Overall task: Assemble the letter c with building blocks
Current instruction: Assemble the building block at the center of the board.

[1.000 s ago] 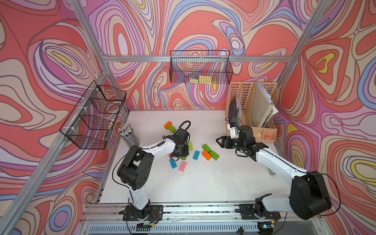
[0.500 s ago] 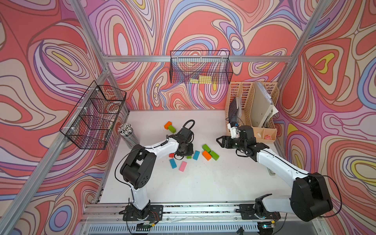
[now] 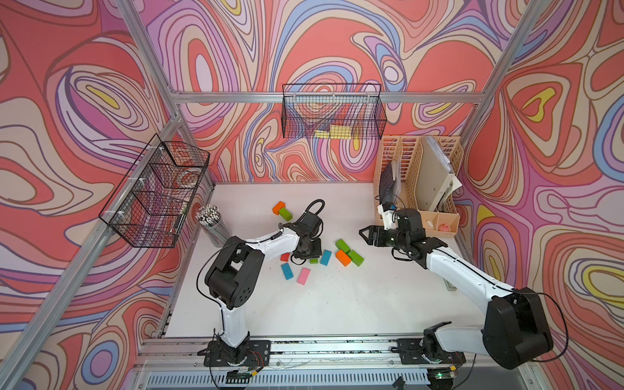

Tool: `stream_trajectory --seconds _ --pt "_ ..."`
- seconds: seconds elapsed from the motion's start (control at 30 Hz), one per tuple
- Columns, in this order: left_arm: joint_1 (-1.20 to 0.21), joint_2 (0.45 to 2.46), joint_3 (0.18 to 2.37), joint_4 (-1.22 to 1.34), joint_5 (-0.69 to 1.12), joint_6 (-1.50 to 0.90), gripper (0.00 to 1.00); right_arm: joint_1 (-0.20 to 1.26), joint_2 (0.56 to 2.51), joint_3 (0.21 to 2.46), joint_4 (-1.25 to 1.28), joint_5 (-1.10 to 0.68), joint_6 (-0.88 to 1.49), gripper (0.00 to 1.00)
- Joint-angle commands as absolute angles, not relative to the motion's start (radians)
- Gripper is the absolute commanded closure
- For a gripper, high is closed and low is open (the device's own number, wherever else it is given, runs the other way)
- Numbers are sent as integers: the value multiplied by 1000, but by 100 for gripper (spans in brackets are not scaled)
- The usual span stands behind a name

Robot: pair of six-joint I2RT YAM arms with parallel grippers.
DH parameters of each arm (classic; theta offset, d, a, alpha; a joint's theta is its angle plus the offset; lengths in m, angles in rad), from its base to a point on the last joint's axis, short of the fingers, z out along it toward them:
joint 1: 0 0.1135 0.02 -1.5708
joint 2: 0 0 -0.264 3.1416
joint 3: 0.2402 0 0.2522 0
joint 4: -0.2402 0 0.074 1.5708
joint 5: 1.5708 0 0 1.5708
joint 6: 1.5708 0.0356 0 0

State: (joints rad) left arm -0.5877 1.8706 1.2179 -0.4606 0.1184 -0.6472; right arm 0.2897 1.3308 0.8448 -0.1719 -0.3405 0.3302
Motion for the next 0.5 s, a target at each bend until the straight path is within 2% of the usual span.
stream_trajectory --seconds 0.0,0.47 --pt "-594 1894 1250 -476 106 -651 73 296 1321 833 -159 -340 318 26" --pt "-595 1927 1270 -482 109 -649 72 296 1319 832 -158 -342 317 26"
